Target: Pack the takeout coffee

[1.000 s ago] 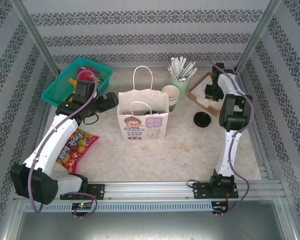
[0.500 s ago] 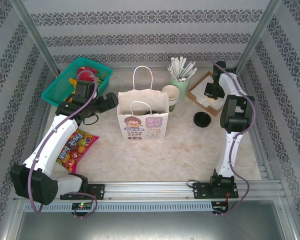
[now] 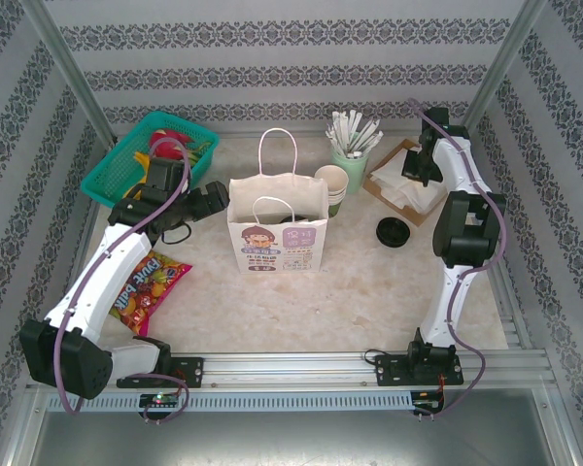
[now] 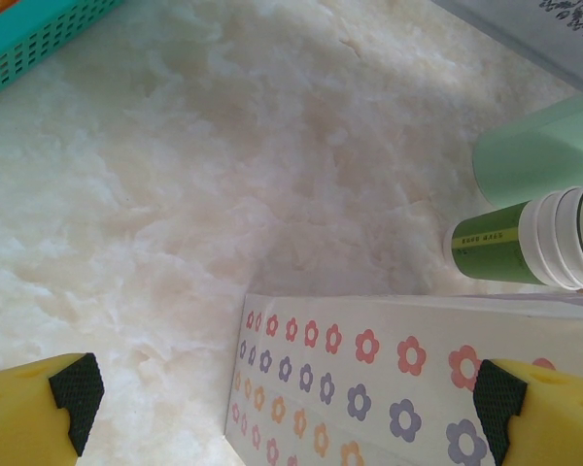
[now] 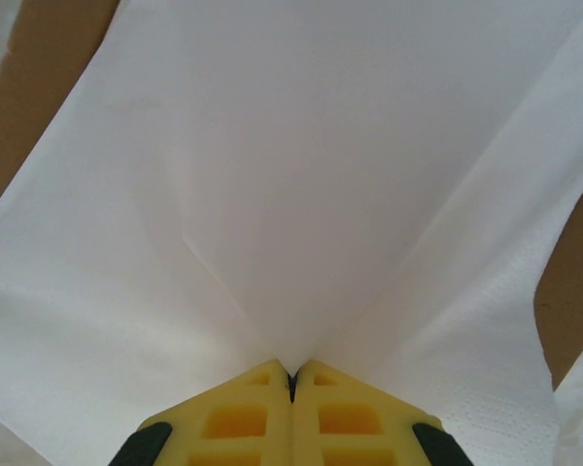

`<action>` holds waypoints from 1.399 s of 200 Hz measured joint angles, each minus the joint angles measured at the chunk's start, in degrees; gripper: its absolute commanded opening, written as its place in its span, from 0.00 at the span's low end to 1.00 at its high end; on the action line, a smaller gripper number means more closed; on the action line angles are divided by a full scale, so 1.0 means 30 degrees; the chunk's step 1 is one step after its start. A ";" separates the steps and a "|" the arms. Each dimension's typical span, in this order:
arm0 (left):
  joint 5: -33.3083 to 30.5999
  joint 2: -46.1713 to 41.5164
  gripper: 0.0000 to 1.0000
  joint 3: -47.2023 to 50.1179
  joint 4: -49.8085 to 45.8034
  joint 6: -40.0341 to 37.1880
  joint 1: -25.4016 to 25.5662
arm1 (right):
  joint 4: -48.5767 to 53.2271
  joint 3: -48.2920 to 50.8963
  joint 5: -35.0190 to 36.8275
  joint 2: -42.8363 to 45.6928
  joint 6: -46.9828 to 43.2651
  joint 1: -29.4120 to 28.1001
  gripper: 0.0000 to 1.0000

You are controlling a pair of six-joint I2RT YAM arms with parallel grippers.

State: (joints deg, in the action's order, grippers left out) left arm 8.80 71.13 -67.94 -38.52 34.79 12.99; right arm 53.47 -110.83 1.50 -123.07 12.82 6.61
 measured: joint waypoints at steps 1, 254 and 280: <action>0.0000 -0.0007 0.99 0.0007 -0.0007 -0.0007 0.0000 | 0.0051 0.0000 0.0000 0.0000 -0.0022 0.0000 0.07; -0.0007 -0.0182 1.00 0.0240 -0.0015 -0.0007 0.0000 | -0.0583 0.2973 0.1960 -0.0357 -0.7723 -0.2382 0.70; -0.0007 -0.0182 1.00 0.0248 -0.0007 -0.0007 0.0000 | -0.1370 0.3286 0.3016 -0.0357 -0.8670 -0.2375 0.67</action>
State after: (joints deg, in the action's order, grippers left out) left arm 8.78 70.59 -67.20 -38.54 34.76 12.99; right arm 49.36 -100.97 10.55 -124.14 -13.19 -0.51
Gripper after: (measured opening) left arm 0.994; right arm 0.683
